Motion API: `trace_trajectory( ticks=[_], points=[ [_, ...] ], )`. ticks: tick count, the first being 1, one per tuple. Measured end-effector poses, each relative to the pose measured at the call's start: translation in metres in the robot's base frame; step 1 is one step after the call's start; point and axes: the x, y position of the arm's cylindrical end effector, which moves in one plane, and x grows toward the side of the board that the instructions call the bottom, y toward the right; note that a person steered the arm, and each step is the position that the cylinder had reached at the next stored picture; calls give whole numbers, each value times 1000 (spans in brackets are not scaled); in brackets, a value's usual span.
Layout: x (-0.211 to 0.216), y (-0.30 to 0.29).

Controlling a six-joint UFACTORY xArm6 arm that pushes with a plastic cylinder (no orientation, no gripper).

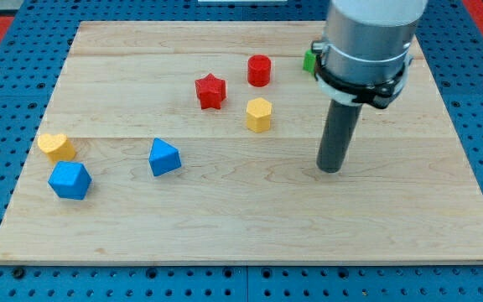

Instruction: Place the green star yellow hexagon blue triangle away from red blocks

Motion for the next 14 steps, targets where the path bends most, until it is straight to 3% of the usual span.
trace_trajectory(
  ticks=[1, 2, 3, 4, 8, 10, 11, 14],
  points=[
    [-28, 47],
    [-102, 126],
    [-173, 168],
    [-220, 163],
    [-223, 138],
    [-259, 14],
    [-259, -20],
    [-132, -44]
  ],
)
